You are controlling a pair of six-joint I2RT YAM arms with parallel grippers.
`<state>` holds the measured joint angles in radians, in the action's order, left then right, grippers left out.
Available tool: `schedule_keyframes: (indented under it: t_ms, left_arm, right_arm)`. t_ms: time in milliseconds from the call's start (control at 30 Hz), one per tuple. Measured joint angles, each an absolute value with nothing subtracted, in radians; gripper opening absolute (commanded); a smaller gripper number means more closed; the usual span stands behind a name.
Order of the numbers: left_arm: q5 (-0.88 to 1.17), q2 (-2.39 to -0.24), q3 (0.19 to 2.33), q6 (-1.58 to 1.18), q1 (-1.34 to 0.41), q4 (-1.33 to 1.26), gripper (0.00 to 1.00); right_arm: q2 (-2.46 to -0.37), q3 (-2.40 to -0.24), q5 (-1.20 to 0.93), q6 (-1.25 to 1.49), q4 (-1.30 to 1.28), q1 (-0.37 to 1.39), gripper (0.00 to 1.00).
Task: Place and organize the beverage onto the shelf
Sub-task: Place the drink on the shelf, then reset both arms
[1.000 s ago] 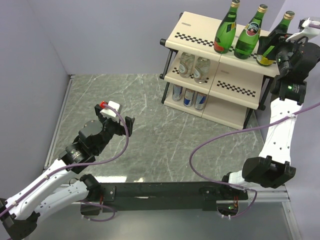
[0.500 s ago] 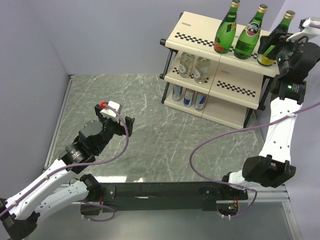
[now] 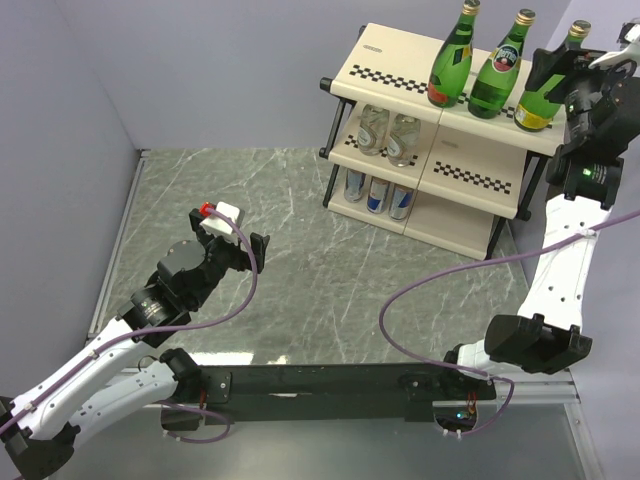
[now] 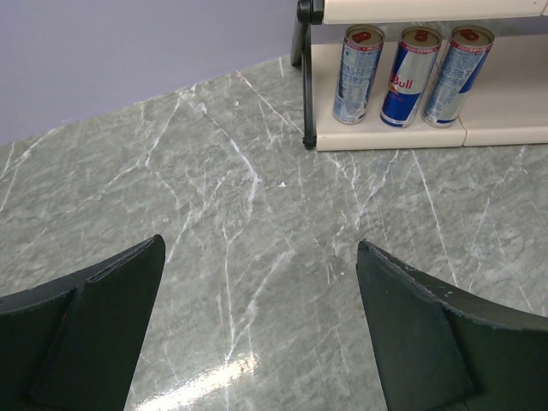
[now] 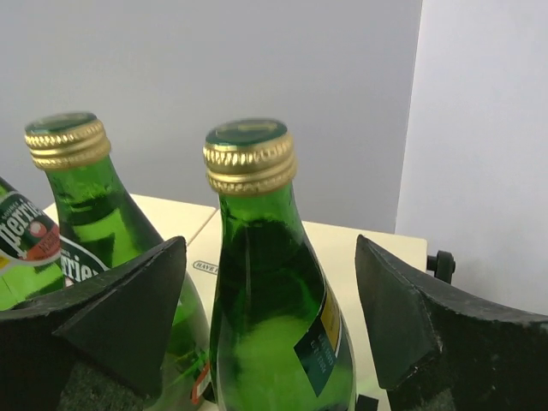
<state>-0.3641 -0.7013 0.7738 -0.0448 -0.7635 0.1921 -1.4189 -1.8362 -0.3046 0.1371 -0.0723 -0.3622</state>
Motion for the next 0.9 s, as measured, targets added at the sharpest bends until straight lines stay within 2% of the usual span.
schedule_keyframes:
  t_ms: [367,567,800,900]
  left_arm:
    - [-0.364,-0.695,0.774,-0.045,-0.764,0.192,0.99]
    - [-0.364,-0.689,0.774,-0.045,-0.764,0.192,0.99]
    - [-0.364,-0.681,0.774,-0.045,-0.764,0.192,1.00]
    - [-0.364,-0.677,0.774,-0.045,-0.764,0.192,0.99]
  right_arm:
    - [-1.430,-2.012,-0.296,0.137,-0.099,-0.362,0.87]
    - [-1.404,-2.026,-0.280,0.131,-0.109,-0.362,0.87]
    - [-1.370,-2.109,-0.283,0.099,-0.214,-0.362,0.88]
    - [-1.292,-2.102,-0.327,0.078,-0.273,-0.362,0.88]
